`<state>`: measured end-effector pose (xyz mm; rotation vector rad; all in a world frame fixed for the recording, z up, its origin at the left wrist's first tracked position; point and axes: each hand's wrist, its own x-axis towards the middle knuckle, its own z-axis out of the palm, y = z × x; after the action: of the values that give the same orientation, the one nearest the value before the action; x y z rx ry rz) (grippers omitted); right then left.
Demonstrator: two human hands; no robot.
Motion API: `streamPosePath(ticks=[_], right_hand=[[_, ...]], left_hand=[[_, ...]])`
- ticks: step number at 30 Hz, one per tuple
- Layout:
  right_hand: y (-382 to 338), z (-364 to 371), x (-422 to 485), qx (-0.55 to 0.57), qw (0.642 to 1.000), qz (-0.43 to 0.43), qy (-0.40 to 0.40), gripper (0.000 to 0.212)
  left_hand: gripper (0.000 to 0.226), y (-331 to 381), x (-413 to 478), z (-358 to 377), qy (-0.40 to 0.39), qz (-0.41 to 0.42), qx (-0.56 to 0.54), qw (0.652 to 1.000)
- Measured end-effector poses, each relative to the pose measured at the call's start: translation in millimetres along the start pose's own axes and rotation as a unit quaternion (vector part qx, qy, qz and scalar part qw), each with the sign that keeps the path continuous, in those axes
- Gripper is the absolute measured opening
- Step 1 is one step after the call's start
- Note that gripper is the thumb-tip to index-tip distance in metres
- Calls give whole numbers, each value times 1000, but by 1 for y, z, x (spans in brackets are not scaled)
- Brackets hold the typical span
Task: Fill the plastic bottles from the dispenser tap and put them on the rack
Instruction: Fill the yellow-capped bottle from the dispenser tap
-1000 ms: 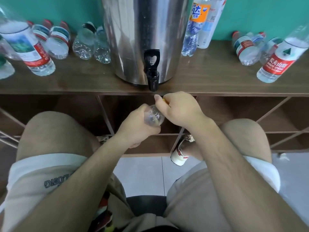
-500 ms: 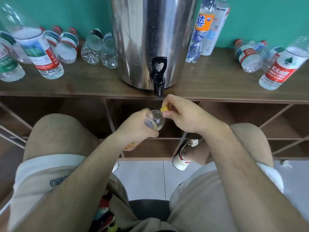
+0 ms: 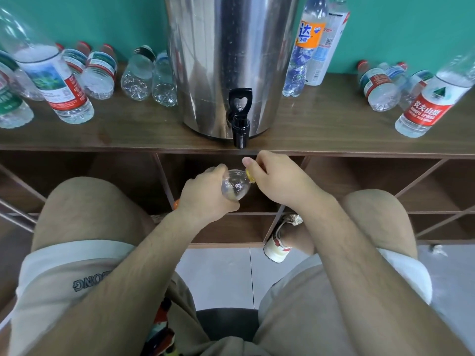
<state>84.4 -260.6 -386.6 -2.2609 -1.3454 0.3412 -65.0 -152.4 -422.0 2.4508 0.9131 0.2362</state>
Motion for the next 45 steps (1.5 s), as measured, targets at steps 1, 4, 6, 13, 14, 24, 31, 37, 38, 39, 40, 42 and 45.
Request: streamPosePath(ticks=[1, 4, 6, 13, 14, 24, 31, 37, 38, 39, 40, 42, 45], right_hand=[[0, -2, 0, -2, 1000, -19, -10, 41], [4, -13, -1, 9, 997, -62, -53, 26], [5, -16, 0, 19, 994, -76, -72, 13], [9, -15, 0, 97, 981, -159, -47, 35], [9, -15, 0, 122, 977, -167, -46, 40], [7, -14, 2, 32, 994, -102, -19, 18], [14, -21, 2, 143, 978, -124, 90, 24], [34, -23, 19, 118, 966, 7, 230, 22], [36, -22, 22, 89, 967, 15, 239, 23], [38, -21, 26, 70, 967, 24, 242, 24], [39, -19, 29, 63, 967, 34, 243, 25], [41, -15, 34, 66, 967, 52, 242, 25], [40, -13, 35, 61, 965, 58, 249, 24]], left_hand=[[52, 0, 0, 0, -1, 1, -1, 1000], [50, -1, 0, 2, -12, -6, -29, 999], [49, -3, 0, 4, -22, -18, -55, 998], [49, -7, 6, 8, -38, -32, -161, 986], [49, -7, 7, 8, -39, -30, -167, 985], [57, -9, 7, 11, -42, -27, -147, 988], [54, -8, 8, 9, -45, -58, -222, 972], [63, -5, 8, 10, -9, -76, -305, 949], [62, -3, 9, 10, -1, -73, -317, 945], [62, -1, 9, 10, 6, -69, -330, 941], [61, 0, 10, 10, 10, -64, -339, 938], [61, 1, 10, 10, 11, -54, -342, 938], [62, 2, 11, 10, 10, -48, -340, 939]])
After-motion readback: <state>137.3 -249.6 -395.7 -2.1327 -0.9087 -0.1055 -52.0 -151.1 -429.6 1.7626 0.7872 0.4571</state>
